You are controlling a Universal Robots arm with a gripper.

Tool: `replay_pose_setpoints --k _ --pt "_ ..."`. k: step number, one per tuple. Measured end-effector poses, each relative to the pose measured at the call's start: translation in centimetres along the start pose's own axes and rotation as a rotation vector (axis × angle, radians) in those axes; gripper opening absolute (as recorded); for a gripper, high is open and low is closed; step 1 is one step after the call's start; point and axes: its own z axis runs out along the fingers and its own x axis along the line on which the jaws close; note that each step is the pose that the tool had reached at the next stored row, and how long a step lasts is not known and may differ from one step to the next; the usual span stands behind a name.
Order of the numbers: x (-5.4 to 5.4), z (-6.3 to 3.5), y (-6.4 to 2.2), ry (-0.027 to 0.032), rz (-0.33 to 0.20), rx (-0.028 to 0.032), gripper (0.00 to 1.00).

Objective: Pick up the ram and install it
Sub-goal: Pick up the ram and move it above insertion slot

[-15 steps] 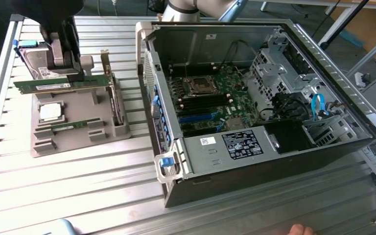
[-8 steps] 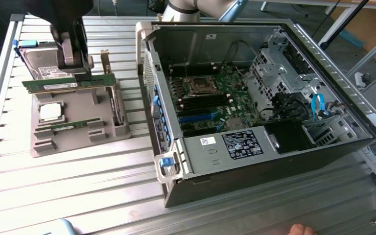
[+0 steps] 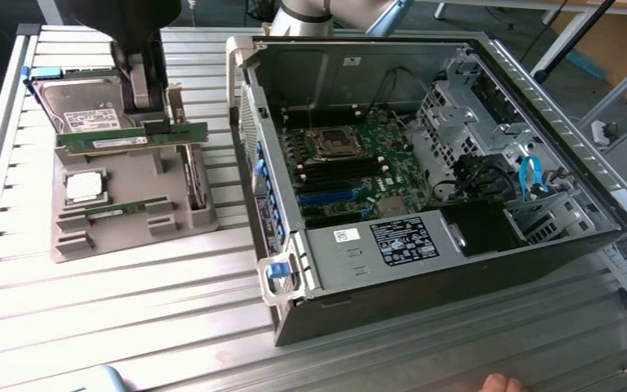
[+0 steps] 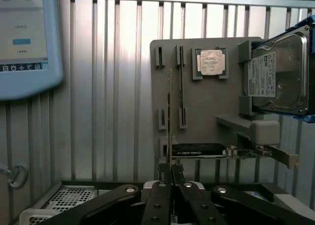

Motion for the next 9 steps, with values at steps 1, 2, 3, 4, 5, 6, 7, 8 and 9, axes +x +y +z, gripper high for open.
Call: replay_pose_setpoints --k 1,2,3,4,5,6,7,8,9 --pt "0.0 0.01 -0.22 0.0 0.0 -0.0001 0.12" --pt "0.0 0.01 -0.42 0.0 0.0 0.0 0.12" --pt "0.0 0.02 -0.66 0.0 0.0 0.0 0.12" --pt "0.0 0.02 -0.87 0.0 0.0 0.0 0.12" --pt "0.0 0.04 -1.13 -0.0001 0.0 0.0 0.12" --pt "0.0 0.04 -1.4 0.0 0.0 0.0 0.12" --pt "0.1 0.05 -1.65 -0.0001 0.0 0.0001 0.12" --pt "0.1 0.05 -1.89 0.0 0.0 0.0 0.12" --pt "0.1 0.06 -2.16 0.0 0.0 0.0 0.12"
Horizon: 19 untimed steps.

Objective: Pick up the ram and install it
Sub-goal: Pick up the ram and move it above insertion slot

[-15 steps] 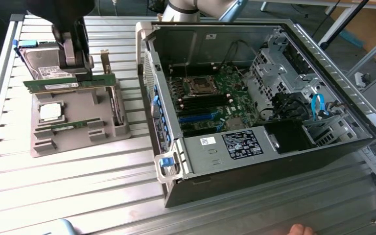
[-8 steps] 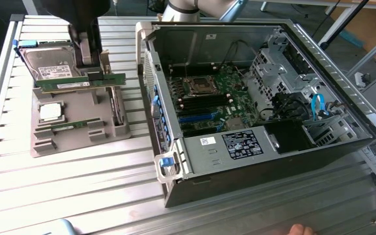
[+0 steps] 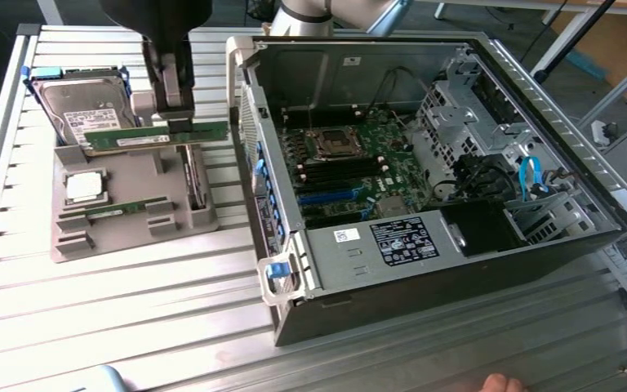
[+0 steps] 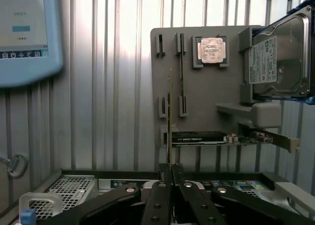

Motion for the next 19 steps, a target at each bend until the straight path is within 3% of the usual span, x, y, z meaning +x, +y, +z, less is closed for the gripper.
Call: replay_pose_setpoints --k 19 --pt "0.1 0.13 -4.8 0.0 0.0 0.0 0.12"
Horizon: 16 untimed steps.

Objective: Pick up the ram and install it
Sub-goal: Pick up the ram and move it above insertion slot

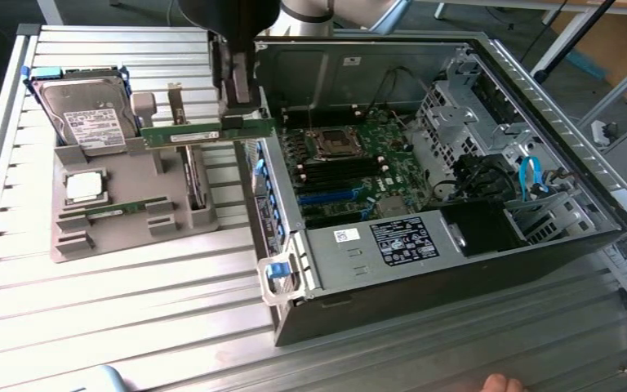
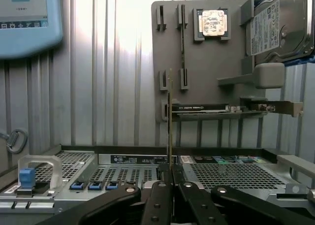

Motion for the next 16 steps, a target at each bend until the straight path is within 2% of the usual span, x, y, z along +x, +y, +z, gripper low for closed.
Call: replay_pose_setpoints --k 16 --pt "0.1 0.1 -3.89 0.0001 0.0 -0.0001 0.12"
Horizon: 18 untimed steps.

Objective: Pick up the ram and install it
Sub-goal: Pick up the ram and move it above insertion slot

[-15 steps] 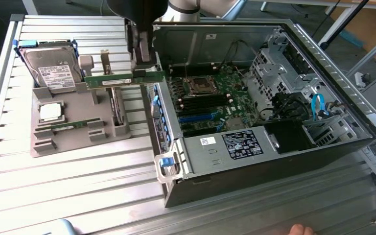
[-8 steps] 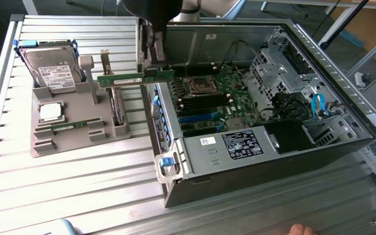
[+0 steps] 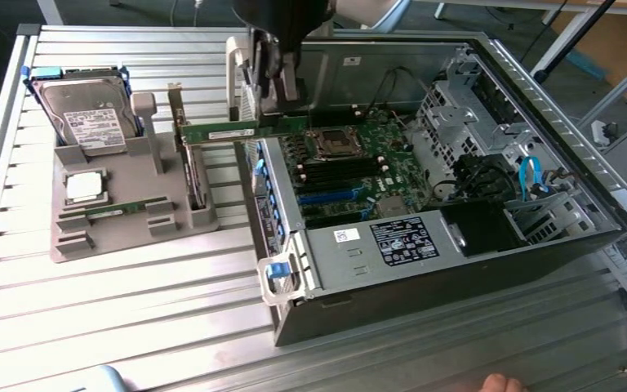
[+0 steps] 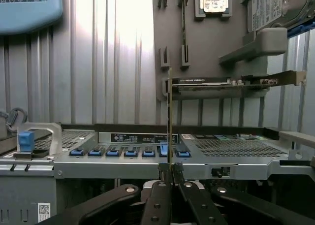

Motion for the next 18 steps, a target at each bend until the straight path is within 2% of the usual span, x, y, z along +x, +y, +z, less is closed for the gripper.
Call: replay_pose_setpoints --k 18 --pt "0.2 0.13 -4.52 -0.0001 0.0 0.0 0.12"
